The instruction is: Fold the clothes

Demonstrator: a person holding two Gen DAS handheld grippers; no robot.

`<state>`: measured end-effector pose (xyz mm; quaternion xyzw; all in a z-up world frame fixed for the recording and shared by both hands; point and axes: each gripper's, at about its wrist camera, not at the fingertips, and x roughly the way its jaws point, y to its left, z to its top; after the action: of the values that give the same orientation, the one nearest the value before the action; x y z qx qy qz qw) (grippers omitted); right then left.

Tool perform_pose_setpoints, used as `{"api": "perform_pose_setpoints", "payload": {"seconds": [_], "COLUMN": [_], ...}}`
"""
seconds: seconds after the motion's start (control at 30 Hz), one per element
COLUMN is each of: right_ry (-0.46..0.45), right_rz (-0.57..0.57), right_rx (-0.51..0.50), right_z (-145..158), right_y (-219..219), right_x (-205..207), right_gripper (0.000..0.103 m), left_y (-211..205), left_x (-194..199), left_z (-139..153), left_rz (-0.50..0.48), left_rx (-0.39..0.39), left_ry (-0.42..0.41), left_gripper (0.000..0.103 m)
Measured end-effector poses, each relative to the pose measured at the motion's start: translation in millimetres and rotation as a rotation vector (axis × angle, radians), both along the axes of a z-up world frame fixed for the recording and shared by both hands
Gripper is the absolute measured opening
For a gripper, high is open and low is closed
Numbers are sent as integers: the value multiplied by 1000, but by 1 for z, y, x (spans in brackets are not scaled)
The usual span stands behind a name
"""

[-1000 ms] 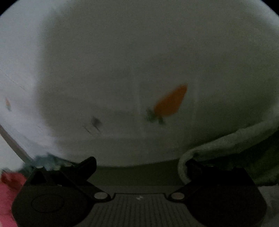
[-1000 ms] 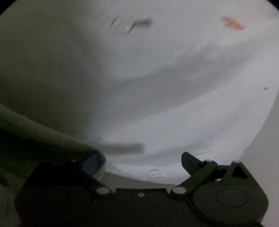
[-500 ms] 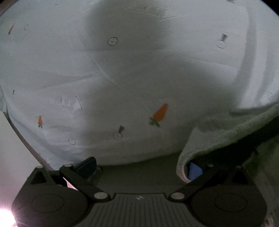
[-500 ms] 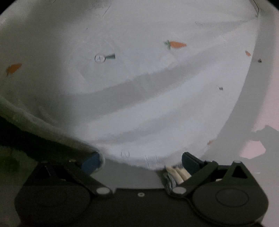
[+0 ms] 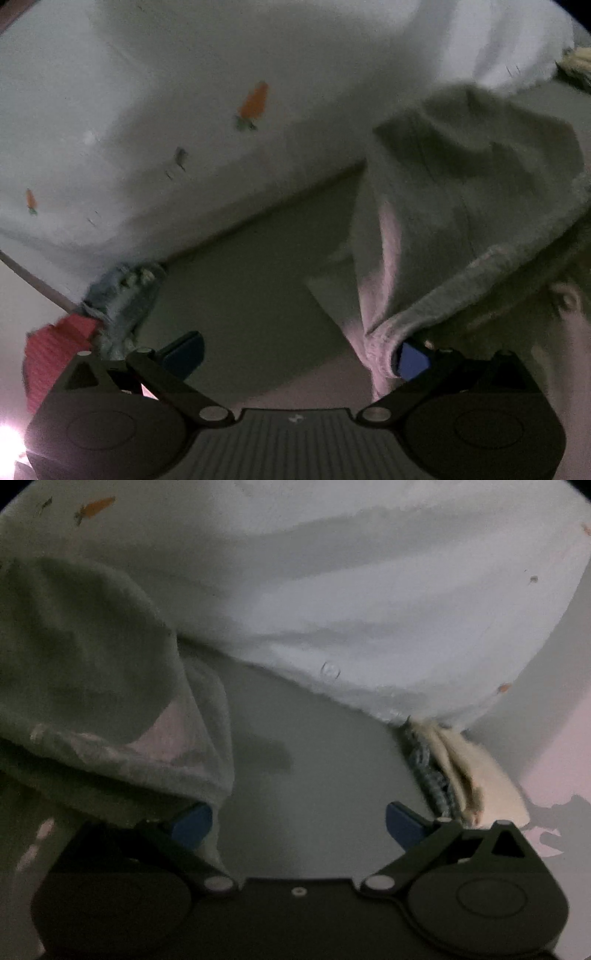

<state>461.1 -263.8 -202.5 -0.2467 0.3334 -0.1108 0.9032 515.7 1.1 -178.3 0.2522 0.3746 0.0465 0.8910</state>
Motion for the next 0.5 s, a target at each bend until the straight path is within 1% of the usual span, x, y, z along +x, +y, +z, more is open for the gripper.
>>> {"api": "perform_pose_setpoints", "payload": {"seconds": [0.07,0.13,0.2,0.27,0.33,0.43,0.47,0.5], "right_ry": [24,38,51,53,45,27,23,21], "right_rz": [20,48,68,77,77,79,79,77], "right_rx": [16,53,95,153,203,222,223,223], "right_z": [1,5,11,18,25,28,28,27], "right_y": [-3,-6,-11,-16,-19,-17,-16,-14], "right_x": [-4,-11,-15,-18,-17,-9,-4,1], "right_gripper": [101,101,101,101,101,101,101,101], "left_y": [2,4,9,16,22,44,51,55], "left_x": [-7,-16,-23,-27,-29,-21,-18,-15], "left_z": [3,11,21,32,43,57,59,59], "left_rz": [-23,-55,-96,-114,-111,-74,-42,6], "left_rx": [-37,-89,-151,-209,-295,-500,-544,-551], "left_ry": [23,42,64,75,82,98,89,79], "left_gripper": [103,103,103,103,103,103,103,103]}}
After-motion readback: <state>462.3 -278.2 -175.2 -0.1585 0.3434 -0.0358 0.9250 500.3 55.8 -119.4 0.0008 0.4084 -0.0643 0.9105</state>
